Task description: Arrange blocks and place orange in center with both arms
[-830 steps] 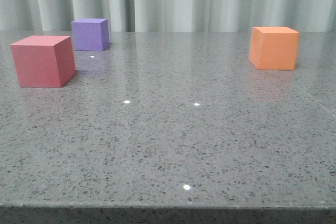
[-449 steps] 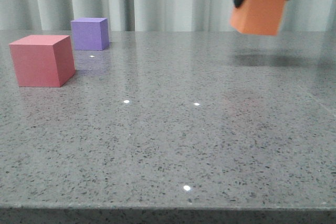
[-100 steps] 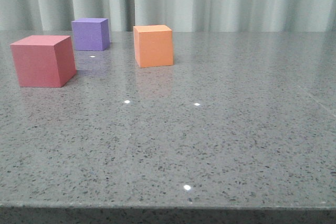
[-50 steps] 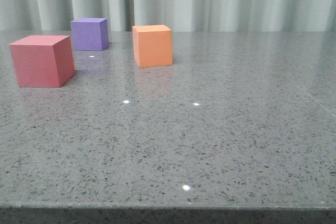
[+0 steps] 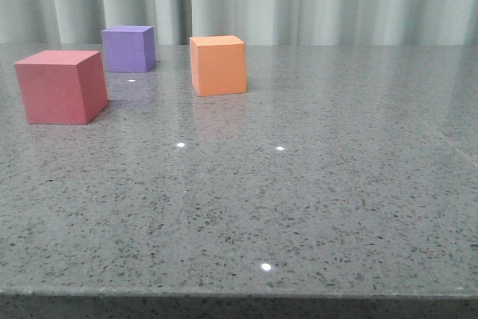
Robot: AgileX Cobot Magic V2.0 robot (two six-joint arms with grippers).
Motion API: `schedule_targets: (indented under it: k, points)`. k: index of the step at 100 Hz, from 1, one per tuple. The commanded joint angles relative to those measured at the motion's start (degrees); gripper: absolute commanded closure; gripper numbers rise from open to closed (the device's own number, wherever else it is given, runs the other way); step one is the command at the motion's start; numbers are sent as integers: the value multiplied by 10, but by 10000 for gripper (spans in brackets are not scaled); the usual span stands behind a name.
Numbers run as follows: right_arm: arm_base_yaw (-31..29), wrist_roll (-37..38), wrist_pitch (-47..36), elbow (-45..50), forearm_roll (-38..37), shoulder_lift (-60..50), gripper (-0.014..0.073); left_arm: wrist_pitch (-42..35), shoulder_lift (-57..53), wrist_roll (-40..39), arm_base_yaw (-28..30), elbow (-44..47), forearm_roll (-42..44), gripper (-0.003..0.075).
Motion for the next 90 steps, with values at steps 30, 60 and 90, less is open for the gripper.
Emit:
schedule_targets:
  k: [30, 60, 90]
  points:
    - [-4, -2, -41, -14, 0, 1, 662, 68, 186, -2, -1, -173, 2, 741]
    - [-4, -2, -41, -14, 0, 1, 662, 79, 212, -2, -1, -173, 2, 465]
    - [-4, -2, -41, -14, 0, 1, 662, 73, 212, -2, -1, -173, 9, 21]
